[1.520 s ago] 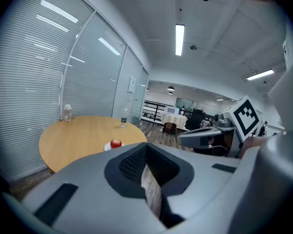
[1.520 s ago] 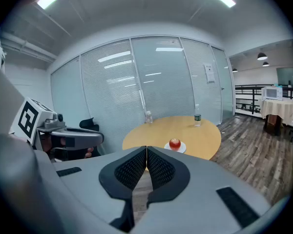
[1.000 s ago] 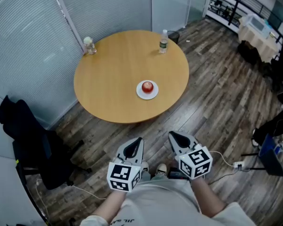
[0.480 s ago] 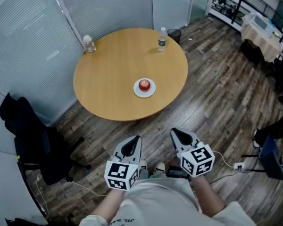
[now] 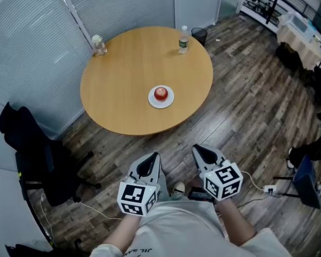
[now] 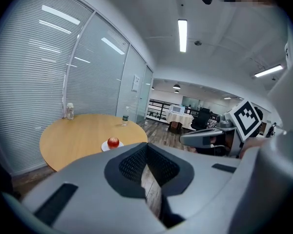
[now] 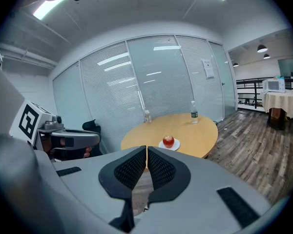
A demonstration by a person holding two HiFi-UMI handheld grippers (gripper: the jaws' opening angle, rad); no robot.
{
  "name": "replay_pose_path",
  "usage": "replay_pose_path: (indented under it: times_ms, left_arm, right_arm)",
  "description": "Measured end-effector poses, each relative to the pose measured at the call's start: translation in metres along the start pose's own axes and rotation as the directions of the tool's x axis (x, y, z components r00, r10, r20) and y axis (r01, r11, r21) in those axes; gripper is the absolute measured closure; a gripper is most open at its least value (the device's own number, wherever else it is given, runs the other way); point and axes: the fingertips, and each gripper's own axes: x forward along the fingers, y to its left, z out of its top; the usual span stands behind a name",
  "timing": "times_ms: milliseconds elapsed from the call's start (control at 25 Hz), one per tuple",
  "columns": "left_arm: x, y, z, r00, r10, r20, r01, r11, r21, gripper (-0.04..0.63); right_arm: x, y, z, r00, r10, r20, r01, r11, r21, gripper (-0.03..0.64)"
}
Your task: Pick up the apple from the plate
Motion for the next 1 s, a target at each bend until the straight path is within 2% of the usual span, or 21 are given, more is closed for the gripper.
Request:
replay_pose_path:
  times_ms: [400,1000]
  left_arm:
    - [0.046,0.039,0.019,0.999,-0.041,0.008,0.041,0.999,-0.012,0.592]
    - [0.115,0.158,0.085,0.992,-0.123,0.024,0.122,0.992,0.032,0.592]
  right_arm:
    - [0.048,-0.023,0.021,0.999,-0.036,-0.005,0.037,0.999,0.003,0.584]
    - [0.158,-0.059,0.1,0.987,-0.149,0.06,0.148,0.989,0.031,0.584]
